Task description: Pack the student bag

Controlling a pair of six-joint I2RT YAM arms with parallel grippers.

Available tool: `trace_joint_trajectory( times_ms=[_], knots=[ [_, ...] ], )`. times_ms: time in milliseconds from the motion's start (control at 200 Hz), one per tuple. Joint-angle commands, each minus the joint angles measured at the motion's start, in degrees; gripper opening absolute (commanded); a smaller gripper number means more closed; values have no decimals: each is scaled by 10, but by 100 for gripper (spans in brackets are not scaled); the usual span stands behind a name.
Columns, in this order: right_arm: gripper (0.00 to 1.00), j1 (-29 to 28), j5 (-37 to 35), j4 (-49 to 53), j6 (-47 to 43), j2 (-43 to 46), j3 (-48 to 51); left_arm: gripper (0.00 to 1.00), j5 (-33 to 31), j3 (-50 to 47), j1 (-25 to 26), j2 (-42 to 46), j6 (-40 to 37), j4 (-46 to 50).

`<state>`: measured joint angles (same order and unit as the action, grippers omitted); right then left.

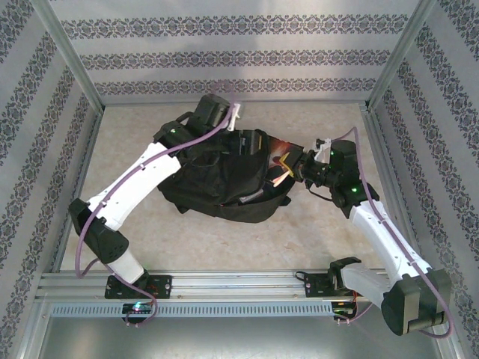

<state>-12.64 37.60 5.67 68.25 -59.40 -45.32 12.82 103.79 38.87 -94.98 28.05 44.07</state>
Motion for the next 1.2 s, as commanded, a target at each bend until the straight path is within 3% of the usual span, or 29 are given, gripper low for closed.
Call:
trace_joint_trajectory(
  times_ms=[0,270,690,1084,1194],
  knots=[
    [0,-23,45,-68,-23,14,-12,72,-20,46,19,-44,-13,99],
    [0,-44,31,-82,-29,11,-12,75,-18,77,35,-79,26,108],
    [0,-49,30,-93,-29,23,-5,76,-33,194,63,-126,16,190],
    [0,-53,27,-127,-13,37,7,75,-17,189,64,-154,11,182],
    [0,-55,27,-127,-13,40,14,70,-19,200,64,-165,6,187]
  ],
)
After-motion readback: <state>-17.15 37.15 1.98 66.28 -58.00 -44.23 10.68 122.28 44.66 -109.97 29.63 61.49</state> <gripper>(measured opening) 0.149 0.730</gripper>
